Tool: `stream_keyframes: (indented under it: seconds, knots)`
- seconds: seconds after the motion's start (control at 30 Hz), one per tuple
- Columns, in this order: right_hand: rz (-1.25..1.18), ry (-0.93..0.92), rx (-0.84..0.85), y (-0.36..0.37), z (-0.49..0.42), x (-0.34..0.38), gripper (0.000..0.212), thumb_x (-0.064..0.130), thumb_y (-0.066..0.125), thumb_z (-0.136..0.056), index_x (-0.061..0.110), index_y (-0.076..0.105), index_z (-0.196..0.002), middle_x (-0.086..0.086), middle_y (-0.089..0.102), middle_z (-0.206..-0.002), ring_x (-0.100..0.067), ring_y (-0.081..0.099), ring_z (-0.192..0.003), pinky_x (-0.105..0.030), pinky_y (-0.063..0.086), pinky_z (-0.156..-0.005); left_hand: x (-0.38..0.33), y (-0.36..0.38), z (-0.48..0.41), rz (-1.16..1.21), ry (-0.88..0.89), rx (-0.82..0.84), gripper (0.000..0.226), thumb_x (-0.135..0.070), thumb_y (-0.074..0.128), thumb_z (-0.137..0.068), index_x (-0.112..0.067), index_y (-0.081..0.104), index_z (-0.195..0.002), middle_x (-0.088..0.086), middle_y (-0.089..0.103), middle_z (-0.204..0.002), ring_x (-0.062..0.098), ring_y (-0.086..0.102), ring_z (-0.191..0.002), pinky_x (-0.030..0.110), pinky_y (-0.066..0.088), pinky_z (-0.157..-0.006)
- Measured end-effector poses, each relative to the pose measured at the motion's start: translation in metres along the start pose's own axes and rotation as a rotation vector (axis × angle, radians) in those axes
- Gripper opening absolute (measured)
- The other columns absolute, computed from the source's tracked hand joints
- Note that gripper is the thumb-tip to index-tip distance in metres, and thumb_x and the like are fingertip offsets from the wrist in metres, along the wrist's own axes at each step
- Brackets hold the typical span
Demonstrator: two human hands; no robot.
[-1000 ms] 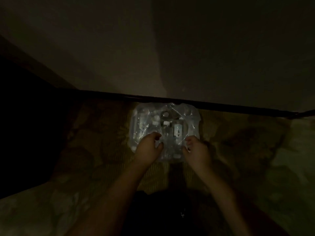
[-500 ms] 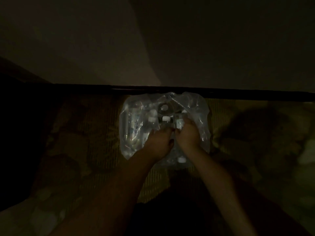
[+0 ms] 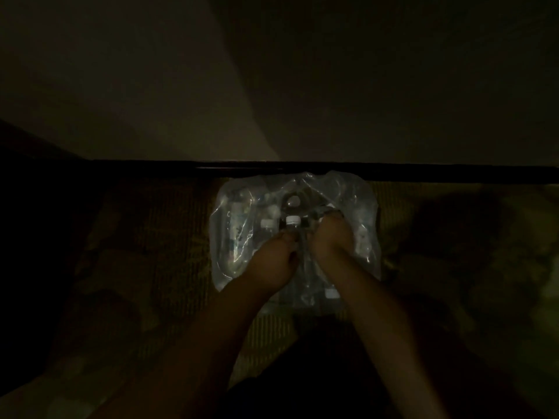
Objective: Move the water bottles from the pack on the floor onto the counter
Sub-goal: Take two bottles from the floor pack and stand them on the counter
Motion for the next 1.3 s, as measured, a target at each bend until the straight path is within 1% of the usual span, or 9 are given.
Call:
stream_keyframes:
  seconds: [0.13, 0.33, 0.57, 0.73, 0.9, 1.0, 1.1, 1.2, 1.3]
  knots:
    - [-0.208, -0.116, -0.012, -0.016, 0.014, -0.002, 0.074, 0.035, 0.077, -0.076, 0.006, 0.04, -0.132, -0.012, 0.055, -0.128, -0.028, 0.057, -0.114, -0.036, 0.049, -0.092, -0.001, -0.007, 0.002, 0.097, -0.029, -0.051, 0.036, -0.004, 0.053, -0.091, -0.008, 0.057, -0.126, 0.013, 0.06, -0.125, 0.025, 0.056, -0.114, 0.007, 0.028, -0.075]
    - [-0.35, -0.306, -0.158, -0.066, 0.051, 0.009, 0.08, 0.034, 0.08, -0.069, 0.012, 0.037, -0.132, -0.009, 0.056, -0.124, -0.024, 0.062, -0.103, -0.022, 0.042, -0.071, -0.03, -0.022, 0.028, 0.289, -0.227, -0.114, 0.029, -0.017, 0.044, -0.099, -0.009, 0.06, -0.121, 0.012, 0.065, -0.118, 0.023, 0.061, -0.106, 0.021, 0.041, -0.081]
    - [-0.625, -0.467, -0.236, -0.153, 0.148, 0.029, 0.082, 0.034, 0.082, -0.068, 0.025, 0.035, -0.135, 0.0, 0.046, -0.134, 0.01, 0.041, -0.108, 0.006, 0.037, -0.072, -0.114, -0.08, 0.089, 1.341, -0.687, 0.135, 0.065, -0.062, 0.028, -0.094, -0.01, 0.067, -0.101, 0.008, 0.074, -0.091, 0.02, 0.067, -0.089, 0.03, 0.051, -0.076]
    - [-0.654, -0.506, -0.18, -0.198, 0.221, 0.032, 0.077, 0.034, 0.083, -0.068, 0.034, 0.035, -0.128, 0.008, 0.05, -0.127, 0.012, 0.04, -0.109, 0.007, 0.035, -0.077, -0.158, -0.126, 0.128, 1.599, -0.761, 0.154, 0.073, -0.069, 0.038, -0.086, -0.009, 0.062, -0.12, 0.013, 0.067, -0.118, 0.025, 0.06, -0.111, 0.037, 0.047, -0.089]
    - [-0.642, -0.359, -0.074, -0.237, 0.262, 0.027, 0.079, 0.04, 0.084, -0.063, 0.041, 0.031, -0.122, 0.004, 0.055, -0.126, -0.012, 0.058, -0.109, -0.025, 0.056, -0.079, -0.192, -0.165, 0.163, 1.571, -0.652, 0.027, 0.049, -0.046, 0.049, -0.093, -0.007, 0.061, -0.12, 0.013, 0.068, -0.113, 0.024, 0.066, -0.101, 0.034, 0.052, -0.085]
    - [-0.596, -0.355, -0.033, -0.251, 0.276, 0.028, 0.074, 0.039, 0.084, -0.064, 0.037, 0.033, -0.118, 0.006, 0.054, -0.122, -0.012, 0.059, -0.105, -0.017, 0.05, -0.074, -0.201, -0.184, 0.181, 1.497, -0.578, -0.116, 0.047, -0.032, 0.062, -0.089, -0.008, 0.051, -0.128, 0.014, 0.065, -0.12, 0.026, 0.066, -0.106, 0.037, 0.054, -0.088]
    - [-0.526, -0.397, 0.033, -0.252, 0.283, 0.029, 0.068, 0.034, 0.081, -0.07, 0.027, 0.039, -0.121, 0.005, 0.057, -0.118, -0.011, 0.059, -0.102, -0.012, 0.046, -0.069, -0.203, -0.201, 0.196, 1.264, -0.463, -0.332, 0.052, -0.02, 0.074, -0.079, -0.021, 0.044, -0.122, 0.002, 0.062, -0.117, 0.016, 0.066, -0.099, 0.022, 0.056, -0.065]
    - [-0.462, -0.446, 0.127, -0.245, 0.285, 0.029, 0.062, 0.031, 0.079, -0.072, 0.022, 0.042, -0.121, 0.002, 0.06, -0.116, -0.015, 0.061, -0.101, -0.025, 0.053, -0.074, -0.197, -0.205, 0.208, 1.018, -0.363, -0.391, 0.065, -0.014, 0.079, -0.073, -0.023, 0.039, -0.124, -0.007, 0.058, -0.113, 0.003, 0.06, -0.098, 0.018, 0.054, -0.071]
    - [-0.359, -0.498, 0.174, -0.235, 0.281, 0.023, 0.055, 0.032, 0.076, -0.077, 0.021, 0.046, -0.123, -0.001, 0.061, -0.12, -0.016, 0.059, -0.106, -0.023, 0.049, -0.078, -0.182, -0.197, 0.222, 0.862, -0.304, -0.41, 0.073, -0.012, 0.081, -0.07, -0.022, 0.037, -0.127, -0.012, 0.056, -0.115, -0.002, 0.059, -0.101, 0.012, 0.051, -0.072]
Point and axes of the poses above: each hand's wrist, its own z-axis away from the middle knuckle, its own y-axis out of the palm, x = y × z, the point moved 1 cm from there along -z, towards the middle knuckle
